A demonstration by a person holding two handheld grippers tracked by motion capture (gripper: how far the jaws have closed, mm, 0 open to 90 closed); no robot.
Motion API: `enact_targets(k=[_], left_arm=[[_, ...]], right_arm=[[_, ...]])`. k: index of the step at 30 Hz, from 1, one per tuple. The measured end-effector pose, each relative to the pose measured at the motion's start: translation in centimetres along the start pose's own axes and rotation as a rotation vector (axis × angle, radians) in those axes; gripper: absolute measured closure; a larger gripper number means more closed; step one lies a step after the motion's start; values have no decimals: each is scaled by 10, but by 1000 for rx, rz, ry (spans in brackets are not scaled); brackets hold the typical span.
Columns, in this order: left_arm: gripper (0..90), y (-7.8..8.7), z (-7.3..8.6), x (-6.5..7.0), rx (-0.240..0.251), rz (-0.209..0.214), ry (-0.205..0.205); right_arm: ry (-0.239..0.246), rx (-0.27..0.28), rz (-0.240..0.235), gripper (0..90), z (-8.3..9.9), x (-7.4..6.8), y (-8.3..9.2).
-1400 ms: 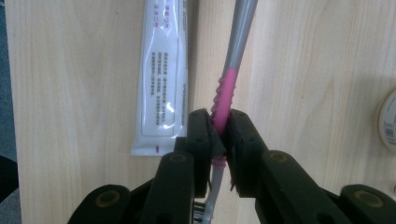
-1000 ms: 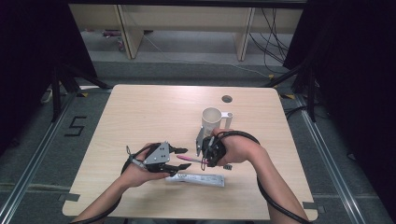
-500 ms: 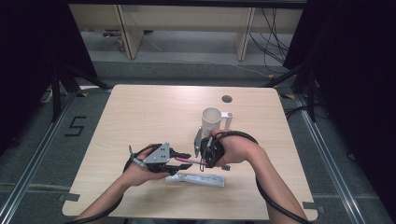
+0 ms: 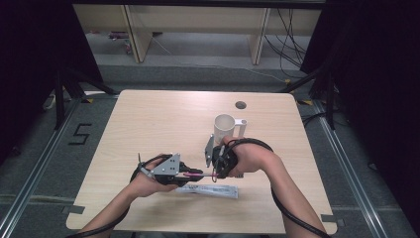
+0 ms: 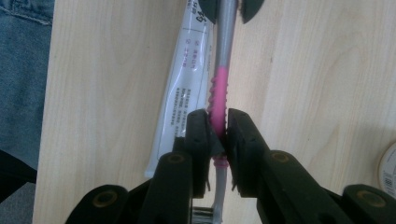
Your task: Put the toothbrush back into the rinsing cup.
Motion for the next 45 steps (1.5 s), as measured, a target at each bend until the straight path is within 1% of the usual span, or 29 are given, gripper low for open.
enact_targets(k=[6,7,10,12,15,16,17,18,19,20,21,22,23,25,28,29,30,31,32,33,34,35,36,38,39,40,41,42,45], left_arm=[[803,1,-3,0,6,-2,6],[803,2,-3,0,3,-2,8],[804,3,-4,-1,15,-16,17],[805,4,-3,-2,13,-36,17],[805,8,0,-5,22,-64,26],[805,11,1,-6,36,-79,34],[805,13,1,-8,46,-88,38],[805,16,2,-9,53,-101,45],[805,18,3,-10,69,-110,53],[805,21,4,-10,68,-123,60],[805,23,5,-11,79,-134,62],[805,26,7,-12,76,-145,68],[805,28,8,-13,82,-161,73],[805,33,10,-14,83,-181,74],[805,38,10,-15,112,-212,82],[805,40,10,-16,117,-223,87],[805,41,9,-17,133,-231,90],[805,43,9,-17,135,-245,97],[805,43,7,-17,157,-253,110],[805,44,7,-18,161,-265,106],[805,45,6,-19,178,-275,120],[805,47,6,-20,183,-286,122],[805,46,5,-21,212,-286,132],[805,49,5,-22,206,-307,135],[805,49,5,-22,210,-312,136],[805,49,5,-22,211,-312,137],[805,50,4,-23,215,-317,137],[805,50,3,-23,217,-318,137],[805,50,2,-23,224,-323,138]], right_arm=[[17,11,4,785,-1,3,1],[-8,9,7,783,-1,2,1],[-27,32,26,765,-1,5,2],[-52,52,30,696,-1,6,3],[-91,101,88,601,0,10,6],[-89,126,106,575,1,12,7],[-132,163,144,543,3,15,10],[-153,187,161,535,5,16,12],[-202,228,174,520,6,15,15],[-228,275,185,511,8,16,18],[-261,313,218,503,11,18,21],[-274,347,252,492,15,20,23],[-324,367,260,487,18,18,25],[-381,443,301,482,23,17,25],[-472,532,299,485,29,10,19],[-534,547,308,489,32,9,17],[-558,570,319,497,34,9,15],[-605,602,327,499,35,9,14],[-643,646,336,499,35,9,13],[-689,688,337,499,35,7,11],[-741,729,320,497,33,4,9],[-752,767,331,497,33,5,8],[-796,796,328,496,32,3,5],[-874,843,311,494,29,1,-1],[-876,860,305,488,28,2,-3],[-894,882,279,488,24,1,-6],[-915,901,276,488,21,1,-8],[-910,912,283,486,20,2,-10],[-944,953,274,469,13,6,-13]])
Point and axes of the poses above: each handheld gripper's, and its own axes: y roughly backward along the jaws, z roughly out of its underside, x roughly to its right, the point moved 8 cm from there along -y, roughly forward along the jaws, and after that the axes turned 7 degrees about z, right-handed, at the moved point
